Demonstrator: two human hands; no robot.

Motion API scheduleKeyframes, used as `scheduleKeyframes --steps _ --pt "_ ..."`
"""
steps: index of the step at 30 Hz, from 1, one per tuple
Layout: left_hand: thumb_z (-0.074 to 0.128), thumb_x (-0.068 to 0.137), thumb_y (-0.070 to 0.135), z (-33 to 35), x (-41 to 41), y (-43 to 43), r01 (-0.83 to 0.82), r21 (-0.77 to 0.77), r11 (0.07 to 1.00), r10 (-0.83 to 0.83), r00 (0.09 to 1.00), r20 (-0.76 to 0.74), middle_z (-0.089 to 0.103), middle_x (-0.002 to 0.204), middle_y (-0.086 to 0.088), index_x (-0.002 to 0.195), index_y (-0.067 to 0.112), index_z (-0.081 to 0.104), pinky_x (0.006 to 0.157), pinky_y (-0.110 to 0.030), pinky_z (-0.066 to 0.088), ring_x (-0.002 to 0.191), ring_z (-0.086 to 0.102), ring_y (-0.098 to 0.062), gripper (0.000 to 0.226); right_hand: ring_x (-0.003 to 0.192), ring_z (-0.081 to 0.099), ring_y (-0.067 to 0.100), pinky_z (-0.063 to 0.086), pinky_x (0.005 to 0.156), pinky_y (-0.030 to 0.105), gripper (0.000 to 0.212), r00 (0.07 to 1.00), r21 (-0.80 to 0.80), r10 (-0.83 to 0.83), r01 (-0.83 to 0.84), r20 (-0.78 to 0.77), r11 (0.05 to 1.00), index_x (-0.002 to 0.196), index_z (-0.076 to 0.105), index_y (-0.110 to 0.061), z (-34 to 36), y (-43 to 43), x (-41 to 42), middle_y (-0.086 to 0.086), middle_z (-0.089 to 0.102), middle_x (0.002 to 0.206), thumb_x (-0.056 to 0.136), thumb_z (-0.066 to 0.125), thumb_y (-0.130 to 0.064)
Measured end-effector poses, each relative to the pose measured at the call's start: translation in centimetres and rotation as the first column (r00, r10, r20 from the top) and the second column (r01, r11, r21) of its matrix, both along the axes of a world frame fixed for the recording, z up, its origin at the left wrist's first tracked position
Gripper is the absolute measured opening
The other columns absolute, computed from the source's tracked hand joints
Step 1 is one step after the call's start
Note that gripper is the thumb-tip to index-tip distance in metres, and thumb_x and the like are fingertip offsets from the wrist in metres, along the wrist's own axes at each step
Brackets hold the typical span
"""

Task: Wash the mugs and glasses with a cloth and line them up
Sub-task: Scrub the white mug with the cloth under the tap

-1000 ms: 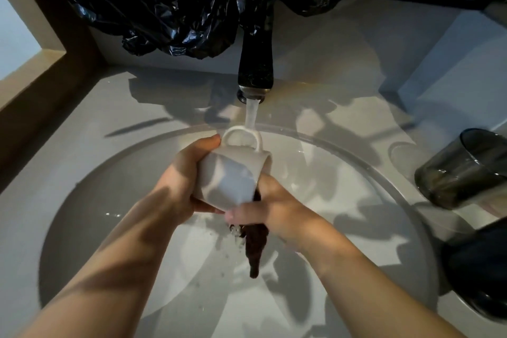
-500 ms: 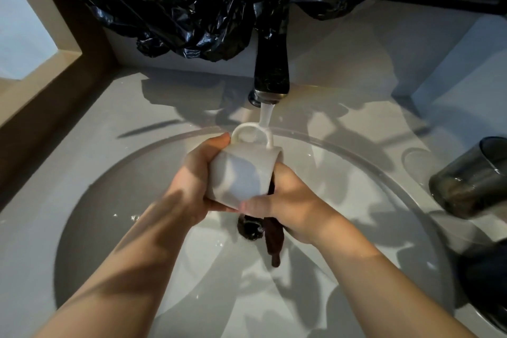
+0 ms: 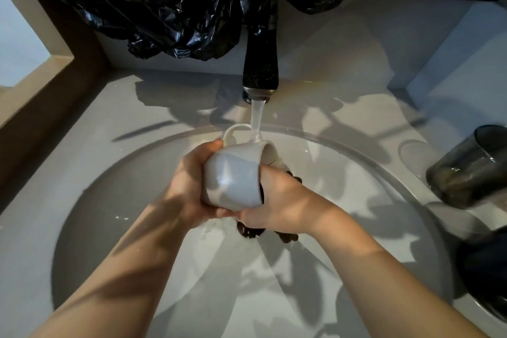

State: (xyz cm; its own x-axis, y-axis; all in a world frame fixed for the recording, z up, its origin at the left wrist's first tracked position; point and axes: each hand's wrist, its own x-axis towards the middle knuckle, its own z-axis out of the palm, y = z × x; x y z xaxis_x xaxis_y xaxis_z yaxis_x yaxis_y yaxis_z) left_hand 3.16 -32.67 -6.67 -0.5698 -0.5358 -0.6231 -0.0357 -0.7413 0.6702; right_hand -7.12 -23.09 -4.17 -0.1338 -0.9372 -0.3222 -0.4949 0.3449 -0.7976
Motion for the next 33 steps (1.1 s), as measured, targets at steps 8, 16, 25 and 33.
scheduleKeyframes --steps 8,16,25,33 --pt "0.054 0.084 0.048 0.1 -0.2 0.2 -0.043 -0.029 0.999 0.044 0.998 0.036 0.068 0.079 -0.010 0.097 0.018 0.065 0.064 -0.046 0.052 0.077 0.064 -0.032 0.034 0.127 0.023 0.007 0.011 0.102 0.008 0.052 0.890 -0.060 0.091 -0.131 -0.447 0.990 0.131 0.044 -0.020 -0.7 0.7 -0.2 -0.009 0.047 0.124 0.083 0.062 -0.021" --pt "0.048 0.091 0.044 0.5 -0.2 0.6 -0.090 -0.275 0.957 0.111 0.992 0.061 0.069 0.058 -0.002 0.086 0.018 0.064 0.050 -0.035 0.052 0.063 0.066 -0.025 0.030 0.099 0.062 0.018 0.053 0.089 0.031 0.053 0.957 -0.064 -0.123 0.145 0.264 0.987 0.121 0.052 -0.018 -1.3 -0.1 -0.4 0.002 0.062 0.104 0.075 0.077 -0.007" --pt "0.061 0.078 0.042 -0.1 0.7 -0.4 0.227 -0.455 0.861 -0.224 0.973 0.060 0.065 0.080 -0.006 0.107 0.008 0.063 0.062 -0.032 0.047 0.071 0.061 -0.021 0.045 0.076 0.070 0.014 0.054 0.071 0.026 0.025 0.839 -0.096 -0.204 0.289 0.505 0.952 0.085 0.070 -0.019 -0.4 0.8 -2.9 -0.003 0.073 0.078 0.071 0.075 0.002" --pt "0.056 0.069 0.055 -0.2 0.8 -0.4 0.301 -0.120 0.946 -0.288 0.951 0.115 0.047 0.063 0.000 0.058 0.014 0.044 0.054 -0.033 0.049 0.059 0.048 -0.020 0.044 0.067 0.067 0.015 0.055 0.059 0.026 0.018 0.892 0.017 -0.173 0.182 0.418 0.983 0.077 0.072 -0.017 0.3 1.8 -3.9 0.001 0.071 0.072 0.070 0.078 -0.002"
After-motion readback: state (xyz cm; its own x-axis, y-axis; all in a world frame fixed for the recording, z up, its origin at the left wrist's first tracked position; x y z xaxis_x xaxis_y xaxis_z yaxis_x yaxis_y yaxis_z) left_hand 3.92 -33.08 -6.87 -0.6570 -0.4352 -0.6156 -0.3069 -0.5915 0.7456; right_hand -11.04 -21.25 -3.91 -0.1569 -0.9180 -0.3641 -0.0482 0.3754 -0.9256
